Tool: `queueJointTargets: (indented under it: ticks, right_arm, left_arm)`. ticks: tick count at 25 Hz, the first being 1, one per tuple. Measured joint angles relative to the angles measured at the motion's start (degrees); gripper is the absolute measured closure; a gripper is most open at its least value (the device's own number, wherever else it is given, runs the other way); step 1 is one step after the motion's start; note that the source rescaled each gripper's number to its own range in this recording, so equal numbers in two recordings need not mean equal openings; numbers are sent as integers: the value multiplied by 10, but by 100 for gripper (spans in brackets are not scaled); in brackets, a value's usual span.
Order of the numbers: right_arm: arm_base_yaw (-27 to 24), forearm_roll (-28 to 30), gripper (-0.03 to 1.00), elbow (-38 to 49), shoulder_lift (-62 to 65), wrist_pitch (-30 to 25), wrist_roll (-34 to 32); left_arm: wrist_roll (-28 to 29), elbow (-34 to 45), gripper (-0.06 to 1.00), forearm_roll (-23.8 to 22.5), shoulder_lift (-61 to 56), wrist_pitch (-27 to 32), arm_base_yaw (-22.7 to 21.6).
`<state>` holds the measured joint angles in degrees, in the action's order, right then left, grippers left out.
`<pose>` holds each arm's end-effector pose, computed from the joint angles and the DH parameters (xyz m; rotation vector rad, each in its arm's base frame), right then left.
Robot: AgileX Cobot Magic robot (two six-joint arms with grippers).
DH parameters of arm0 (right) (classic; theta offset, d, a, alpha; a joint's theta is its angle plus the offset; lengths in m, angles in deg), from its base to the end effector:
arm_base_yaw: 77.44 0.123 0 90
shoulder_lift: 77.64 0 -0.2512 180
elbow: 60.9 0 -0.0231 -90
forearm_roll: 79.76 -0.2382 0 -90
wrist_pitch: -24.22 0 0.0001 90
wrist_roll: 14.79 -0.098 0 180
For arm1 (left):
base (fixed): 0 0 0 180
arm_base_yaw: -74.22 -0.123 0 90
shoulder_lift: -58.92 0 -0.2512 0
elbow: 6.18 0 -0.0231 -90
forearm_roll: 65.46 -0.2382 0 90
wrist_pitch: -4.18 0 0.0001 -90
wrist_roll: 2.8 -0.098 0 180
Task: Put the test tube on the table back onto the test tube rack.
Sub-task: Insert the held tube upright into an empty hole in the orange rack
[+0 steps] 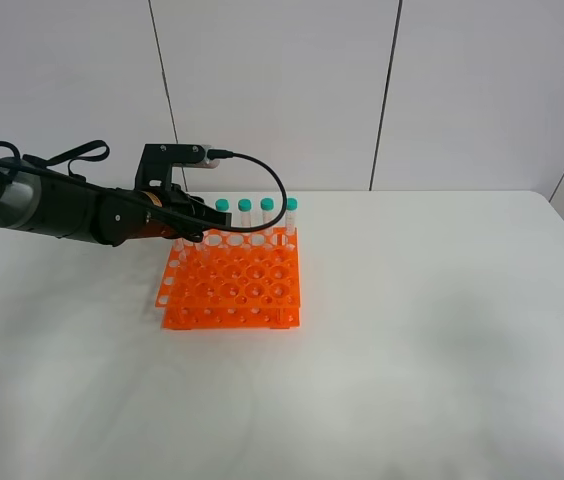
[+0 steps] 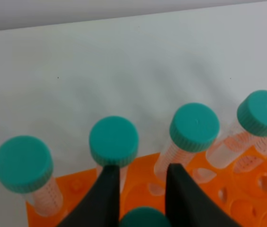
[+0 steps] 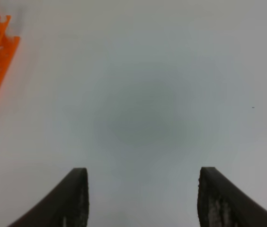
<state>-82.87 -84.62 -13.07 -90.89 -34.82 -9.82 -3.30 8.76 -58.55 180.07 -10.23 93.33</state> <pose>0.0379 0.0036 0.2670 0.0102 2.0934 -0.0072 0.3742 -0.1266 0.1307 0.2223 2.1221 -0.2291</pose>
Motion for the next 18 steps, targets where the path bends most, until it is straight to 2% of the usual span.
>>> queueJointTargets:
  ticks: [6,8,11,13,18]
  right_arm:
    - [0,0,11,0,0,0,-1]
    - [0,0,11,0,0,0,-1]
    - [0,0,11,0,0,0,-1]
    - [0,0,11,0,0,0,-1]
    - [0,0,11,0,0,0,-1]
  left_arm:
    - [0,0,94,0,1,-3,0]
    - [0,0,89,0,1,-3,0]
    - [0,0,69,0,4,-3,0]
    - [0,0,60,0,5,-3,0]
    - [0,0,54,0,5,-3,0]
